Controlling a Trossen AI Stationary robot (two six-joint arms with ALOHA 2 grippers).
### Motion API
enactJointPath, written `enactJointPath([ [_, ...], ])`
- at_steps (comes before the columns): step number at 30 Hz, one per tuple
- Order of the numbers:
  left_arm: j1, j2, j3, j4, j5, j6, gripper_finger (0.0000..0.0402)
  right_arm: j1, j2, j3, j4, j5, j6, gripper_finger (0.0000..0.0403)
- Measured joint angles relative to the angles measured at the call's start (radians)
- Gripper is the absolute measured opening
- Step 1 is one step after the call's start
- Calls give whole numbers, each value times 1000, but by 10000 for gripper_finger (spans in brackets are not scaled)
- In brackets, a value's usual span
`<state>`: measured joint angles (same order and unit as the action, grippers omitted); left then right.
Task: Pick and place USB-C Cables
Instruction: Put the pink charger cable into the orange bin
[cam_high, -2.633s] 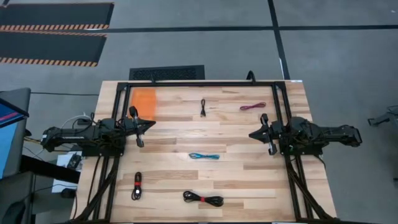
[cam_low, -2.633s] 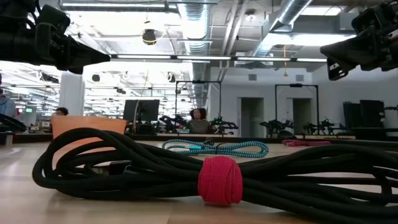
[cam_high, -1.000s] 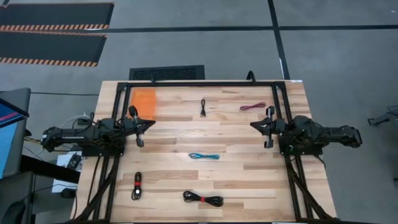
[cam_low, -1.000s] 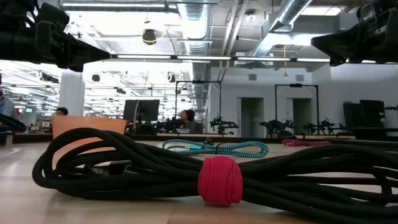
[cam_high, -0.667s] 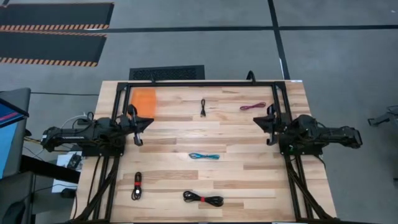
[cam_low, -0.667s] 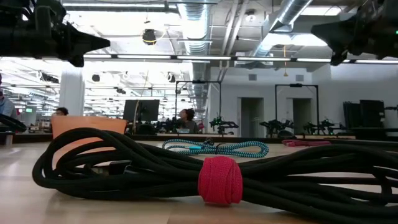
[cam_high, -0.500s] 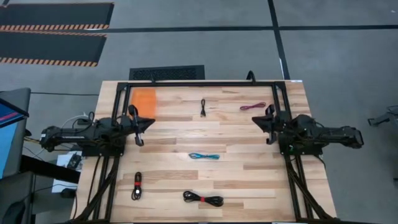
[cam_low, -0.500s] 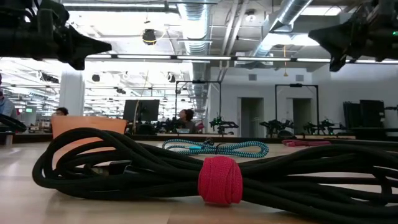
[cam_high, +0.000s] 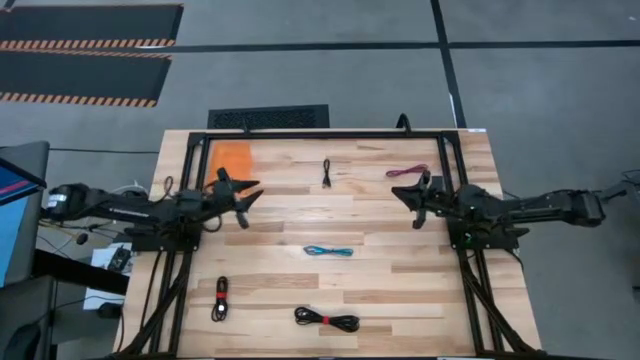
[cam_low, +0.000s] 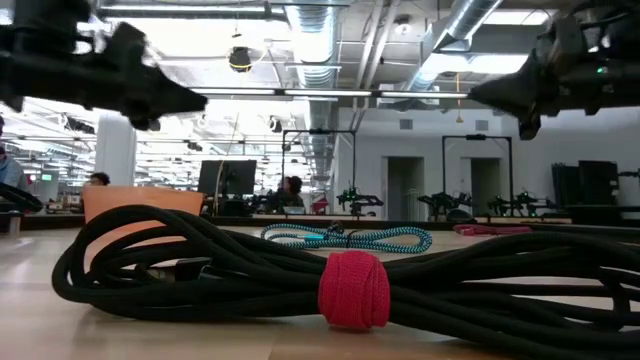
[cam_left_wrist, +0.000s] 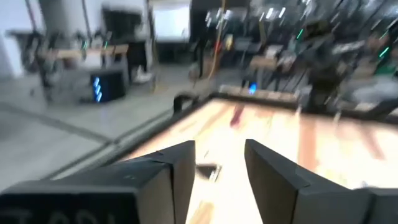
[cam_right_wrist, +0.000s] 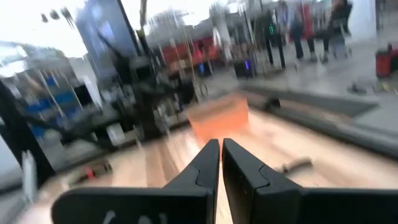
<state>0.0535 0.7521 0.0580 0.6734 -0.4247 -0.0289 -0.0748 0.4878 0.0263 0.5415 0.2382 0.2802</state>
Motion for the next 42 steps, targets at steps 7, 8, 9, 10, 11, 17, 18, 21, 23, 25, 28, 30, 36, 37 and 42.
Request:
enactJointPath([
  [7, 76, 419, 253, -16, -1, -86, 151, -1, 212, 19, 198, 85, 79, 47],
  [8, 85, 473, 300, -32, -2, -92, 151, -1, 239, 19, 213, 104, 112, 47],
  [9, 93, 523, 348, -64, -1, -98, 151, -1, 267, 19, 234, 124, 142, 47],
  [10, 99, 573, 395, -114, -1, -106, 151, -1, 294, 20, 250, 141, 170, 47],
  [11, 105, 616, 440, -167, -1, -112, 151, -1, 320, 20, 257, 157, 191, 47],
  [17, 118, 816, 666, -378, 0, -103, 151, -1, 446, 21, 267, 220, 243, 47],
  [18, 118, 835, 684, -380, 1, -101, 151, -1, 462, 21, 266, 223, 243, 47],
  [21, 117, 857, 716, -364, 0, -73, 151, -1, 500, 21, 268, 236, 244, 47],
  [23, 117, 860, 722, -353, 0, -64, 151, -8, 519, 22, 270, 246, 244, 47],
  [25, 117, 863, 721, -345, 1, -65, 151, -19, 535, 23, 273, 260, 244, 47],
  [28, 118, 863, 722, -316, 24, -65, 151, -36, 558, 30, 281, 261, 246, 47],
  [30, 116, 863, 722, -336, 43, -63, 151, -47, 572, 42, 282, 261, 246, 47],
  [36, 81, 863, 722, -431, 8, -94, 151, -88, 622, 92, 274, 261, 215, 47],
  [37, 74, 863, 722, -446, -10, -101, 151, -105, 634, 107, 255, 261, 190, 47],
  [42, 31, 863, 722, -499, -79, -97, 151, -209, 705, 249, -41, 227, 173, 48],
])
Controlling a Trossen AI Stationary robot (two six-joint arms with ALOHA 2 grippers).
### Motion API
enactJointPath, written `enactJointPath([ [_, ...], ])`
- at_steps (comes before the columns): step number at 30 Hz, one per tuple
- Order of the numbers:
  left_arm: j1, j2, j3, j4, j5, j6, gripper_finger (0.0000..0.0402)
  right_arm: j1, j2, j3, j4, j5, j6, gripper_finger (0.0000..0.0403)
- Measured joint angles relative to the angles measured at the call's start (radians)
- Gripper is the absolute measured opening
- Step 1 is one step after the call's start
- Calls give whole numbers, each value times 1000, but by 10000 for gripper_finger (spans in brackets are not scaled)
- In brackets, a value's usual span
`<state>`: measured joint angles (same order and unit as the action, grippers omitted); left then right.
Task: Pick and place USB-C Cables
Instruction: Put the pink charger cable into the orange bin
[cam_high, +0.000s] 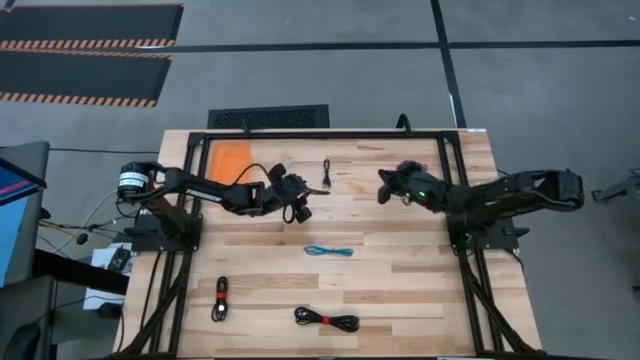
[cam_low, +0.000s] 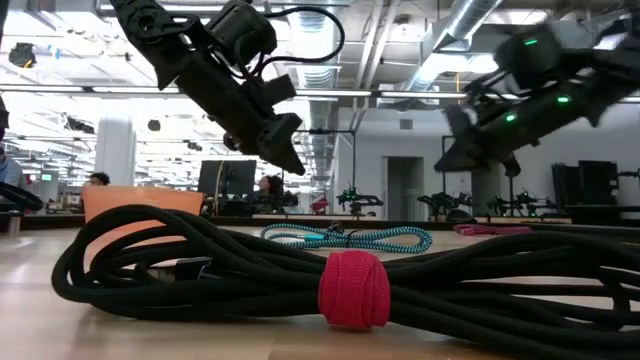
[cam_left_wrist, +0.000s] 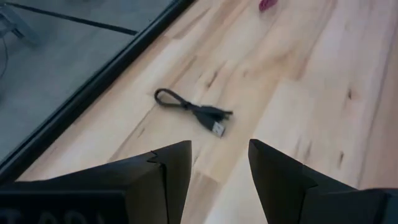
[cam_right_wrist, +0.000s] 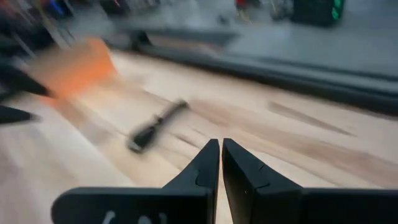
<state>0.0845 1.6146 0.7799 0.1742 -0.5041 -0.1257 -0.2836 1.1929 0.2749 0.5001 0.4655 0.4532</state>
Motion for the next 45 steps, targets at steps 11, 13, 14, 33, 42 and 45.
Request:
enactJointPath([
  [11, -80, -149, -1, -365, -202, 21, 151, -107, 233, 452, -929, -59, -114, 132],
  [13, -87, -214, -16, -390, -245, 12, 151, -131, 277, 510, -1047, -124, -200, 150],
  [14, -88, -254, -32, -397, -251, 11, 151, -143, 300, 534, -1097, -157, -245, 156],
  [33, -88, -909, -295, -344, -127, 129, 151, -236, 530, 704, -1382, -177, -542, 150],
  [42, -87, -906, -295, -335, -127, 128, 151, -317, 468, 726, -1334, -188, -643, 141],
  [45, -87, -898, -295, -332, -127, 124, 151, -362, 495, 726, -1335, -208, -677, 140],
])
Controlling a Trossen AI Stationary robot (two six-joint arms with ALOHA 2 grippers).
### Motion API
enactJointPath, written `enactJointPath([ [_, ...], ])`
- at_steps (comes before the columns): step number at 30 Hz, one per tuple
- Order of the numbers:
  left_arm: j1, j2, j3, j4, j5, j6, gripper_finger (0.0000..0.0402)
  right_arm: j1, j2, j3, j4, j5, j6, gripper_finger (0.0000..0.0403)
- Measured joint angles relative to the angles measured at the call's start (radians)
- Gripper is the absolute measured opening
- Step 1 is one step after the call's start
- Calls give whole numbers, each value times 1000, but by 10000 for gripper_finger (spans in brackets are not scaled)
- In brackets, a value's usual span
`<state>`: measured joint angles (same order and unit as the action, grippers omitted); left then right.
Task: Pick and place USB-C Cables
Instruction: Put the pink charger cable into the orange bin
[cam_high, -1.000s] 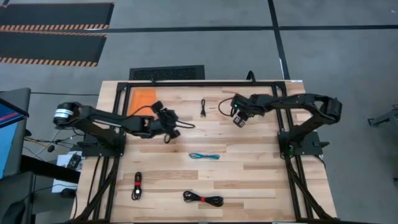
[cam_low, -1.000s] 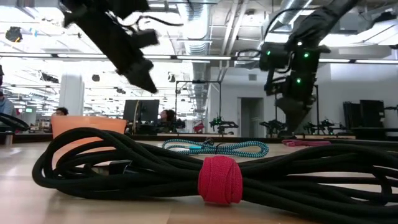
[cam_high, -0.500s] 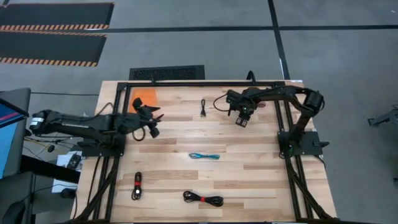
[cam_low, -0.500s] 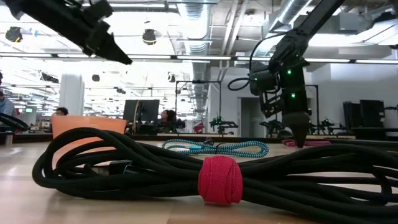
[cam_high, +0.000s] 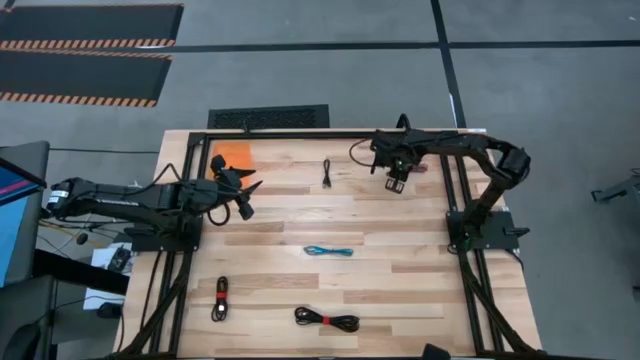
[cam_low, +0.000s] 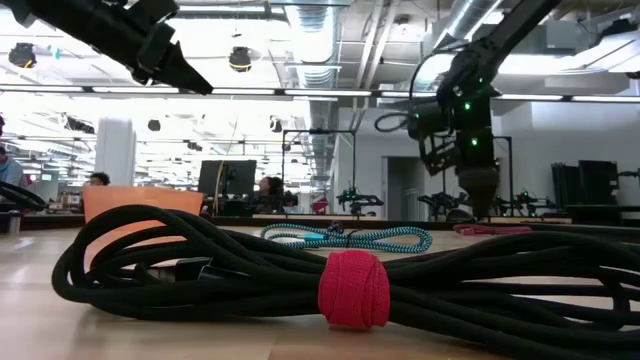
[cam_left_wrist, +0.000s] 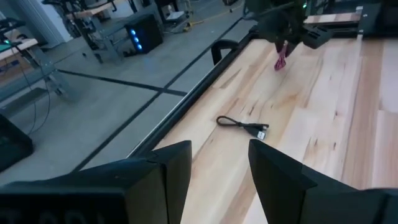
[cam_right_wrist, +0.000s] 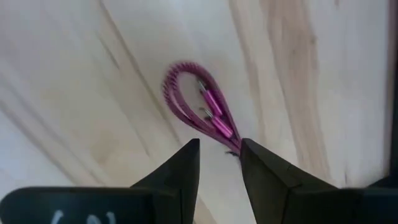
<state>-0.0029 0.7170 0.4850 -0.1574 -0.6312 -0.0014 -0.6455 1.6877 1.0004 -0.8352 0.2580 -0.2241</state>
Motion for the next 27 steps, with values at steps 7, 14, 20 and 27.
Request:
enactJointPath([
  [7, 0, 3, 0, 17, -2, 27, 151, -69, 82, 0, 7, -80, -49, 140],
  [14, 0, 3, 0, 124, 0, 95, 151, -99, 164, 11, 2, -74, -73, 140],
  [20, 0, 3, 0, 127, -2, 132, 151, -90, 131, -2, 27, -96, -77, 110],
  [27, 0, 3, 1, 173, -3, 199, 151, -99, 86, -3, 47, -148, -65, 15],
])
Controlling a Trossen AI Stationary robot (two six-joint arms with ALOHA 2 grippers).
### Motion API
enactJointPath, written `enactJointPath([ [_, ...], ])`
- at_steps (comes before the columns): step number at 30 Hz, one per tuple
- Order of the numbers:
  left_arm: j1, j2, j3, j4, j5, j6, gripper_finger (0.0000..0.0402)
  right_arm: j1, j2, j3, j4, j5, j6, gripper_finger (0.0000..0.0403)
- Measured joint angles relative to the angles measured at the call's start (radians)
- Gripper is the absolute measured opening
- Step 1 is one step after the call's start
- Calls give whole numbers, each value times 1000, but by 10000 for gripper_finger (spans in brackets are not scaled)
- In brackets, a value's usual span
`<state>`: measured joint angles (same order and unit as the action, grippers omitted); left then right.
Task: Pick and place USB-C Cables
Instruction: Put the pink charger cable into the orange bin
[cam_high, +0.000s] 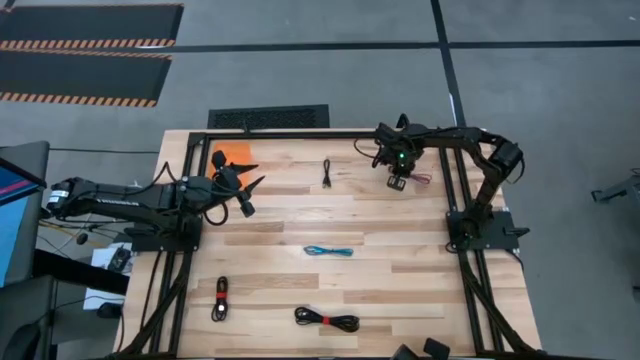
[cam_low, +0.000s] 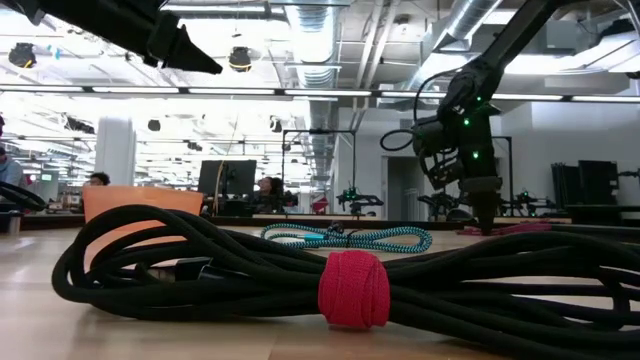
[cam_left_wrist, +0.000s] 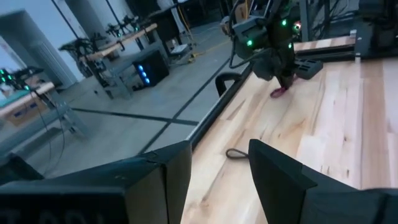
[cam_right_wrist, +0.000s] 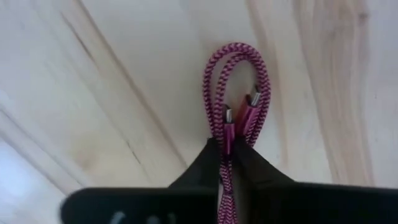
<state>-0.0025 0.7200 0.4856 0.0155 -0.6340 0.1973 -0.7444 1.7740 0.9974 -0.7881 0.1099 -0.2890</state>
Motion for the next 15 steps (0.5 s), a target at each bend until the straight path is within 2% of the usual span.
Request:
enactJointPath([
  [7, 0, -3, 12, -15, -1, 28, 151, 49, -1, 1, -8, -1, 8, 12],
  [15, 0, -10, 12, -55, -11, 26, 151, 175, 0, 8, -4, 38, 135, 6],
])
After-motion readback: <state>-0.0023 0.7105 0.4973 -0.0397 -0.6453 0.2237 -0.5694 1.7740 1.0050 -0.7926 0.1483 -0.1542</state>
